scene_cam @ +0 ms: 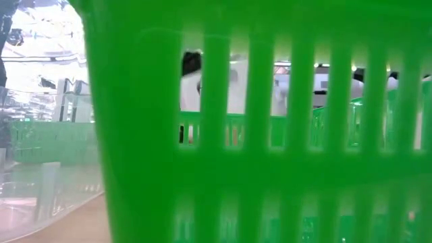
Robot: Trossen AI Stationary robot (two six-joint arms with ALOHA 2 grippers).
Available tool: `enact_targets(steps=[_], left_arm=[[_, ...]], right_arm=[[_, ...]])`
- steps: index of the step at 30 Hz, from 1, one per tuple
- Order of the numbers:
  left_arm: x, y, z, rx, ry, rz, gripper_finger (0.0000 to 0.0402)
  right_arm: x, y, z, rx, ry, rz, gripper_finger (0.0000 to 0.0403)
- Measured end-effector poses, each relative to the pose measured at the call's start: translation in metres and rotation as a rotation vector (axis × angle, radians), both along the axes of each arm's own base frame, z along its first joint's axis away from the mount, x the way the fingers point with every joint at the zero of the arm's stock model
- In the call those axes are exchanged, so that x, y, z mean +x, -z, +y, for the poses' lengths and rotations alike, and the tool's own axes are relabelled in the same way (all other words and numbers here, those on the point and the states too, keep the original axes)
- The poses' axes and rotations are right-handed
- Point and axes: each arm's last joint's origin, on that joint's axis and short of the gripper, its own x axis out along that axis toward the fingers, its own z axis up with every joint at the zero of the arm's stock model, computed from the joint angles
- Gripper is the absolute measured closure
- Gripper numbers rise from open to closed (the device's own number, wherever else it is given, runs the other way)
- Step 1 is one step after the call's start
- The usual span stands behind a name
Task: Stack baskets on shelf by color
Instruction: Put the top left white bin on the shelf
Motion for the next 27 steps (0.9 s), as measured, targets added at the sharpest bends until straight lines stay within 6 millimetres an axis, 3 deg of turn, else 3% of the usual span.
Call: enact_targets(steps=[11,18,23,27], left_arm=[[0.009,-0.069,0.001,0.034,0.155,-0.057,0.0401],[0.003,-0.123,0.014,0.193,0.104,-0.072,0.0401],[-0.006,-0.165,0.036,0.379,-0.025,-0.112,0.0401],[-0.014,-0.181,0.066,0.521,-0.159,-0.107,0.0401]], right_arm=[[0.0,0.001,0.0,0.001,0.0,0.008,0.0242],[0.0,0.001,0.0,-0.007,0.0,0.009,0.0248],[0.0,0.001,0.0,-0.032,0.0,0.012,0.0248],[0.0,0.001,0.0,-0.033,0.0,0.012,0.0249]])
